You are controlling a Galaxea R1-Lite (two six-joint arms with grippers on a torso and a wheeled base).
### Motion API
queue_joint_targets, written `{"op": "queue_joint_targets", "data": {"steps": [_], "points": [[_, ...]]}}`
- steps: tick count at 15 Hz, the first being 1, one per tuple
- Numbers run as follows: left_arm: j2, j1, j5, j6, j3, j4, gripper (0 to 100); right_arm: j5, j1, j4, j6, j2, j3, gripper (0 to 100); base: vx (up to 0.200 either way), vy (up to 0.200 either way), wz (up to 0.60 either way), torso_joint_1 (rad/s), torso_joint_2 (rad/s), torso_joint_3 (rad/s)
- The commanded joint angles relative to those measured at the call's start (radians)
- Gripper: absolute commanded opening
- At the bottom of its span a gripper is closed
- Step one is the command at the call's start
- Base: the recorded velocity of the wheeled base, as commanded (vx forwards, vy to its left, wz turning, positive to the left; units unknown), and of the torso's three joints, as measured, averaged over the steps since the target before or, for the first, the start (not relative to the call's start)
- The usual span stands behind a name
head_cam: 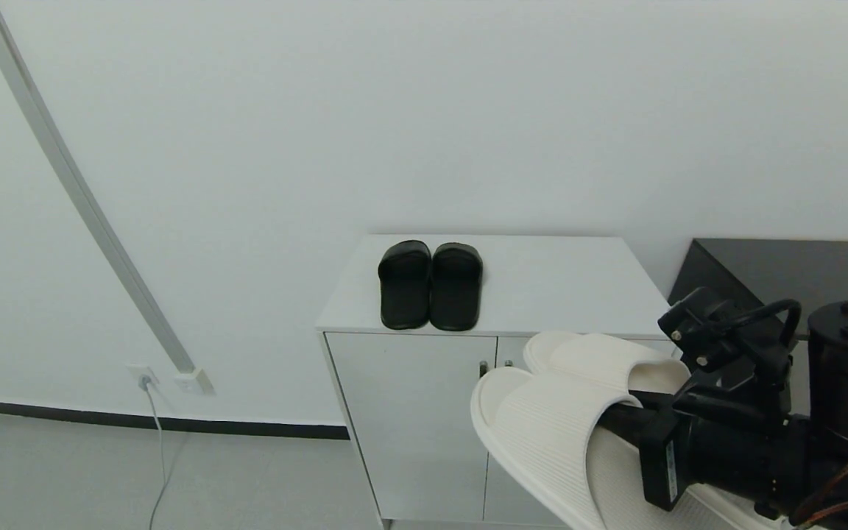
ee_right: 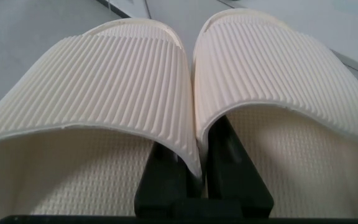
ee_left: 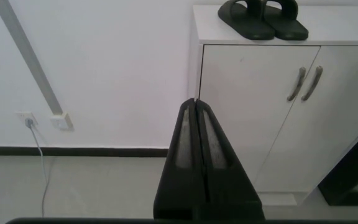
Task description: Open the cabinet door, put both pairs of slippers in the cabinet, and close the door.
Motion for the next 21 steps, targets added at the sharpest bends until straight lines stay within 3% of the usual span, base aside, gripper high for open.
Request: {"op": "queue_joint_targets", "data": {"steps": [1,11,18,19,21], "points": [[0.001,0.0,0.0,0.0,0.001,0.0,0,0.001,-0.001,-0.001,-0.007,0.003,0.006,0,0.0,0.0,-0.6,-0.007,0.0,-0.002],[0.001,0.0,0.0,0.0,-0.001,0.0,0,0.004,0.001,-0.006,-0.022,0.015,0.02,0,0.0,0.0,0.0,0.0,0.0,0.0],[0.002,0.0,-0.003,0.0,-0.001,0.003,0,0.003,0.001,-0.007,-0.022,0.017,0.03,0,0.0,0.0,0.0,-0.16,0.37,0.203],[0.002,0.0,-0.003,0.002,-0.001,0.003,100,0.004,0.001,-0.007,-0.022,0.02,0.029,0,0.0,0.0,0.0,-0.207,0.51,0.286],[0.001,0.0,-0.001,0.0,-0.001,0.0,100,0.004,0.001,-0.007,-0.022,0.027,0.029,0,0.0,0.0,0.0,-0.229,0.54,0.312]]}}
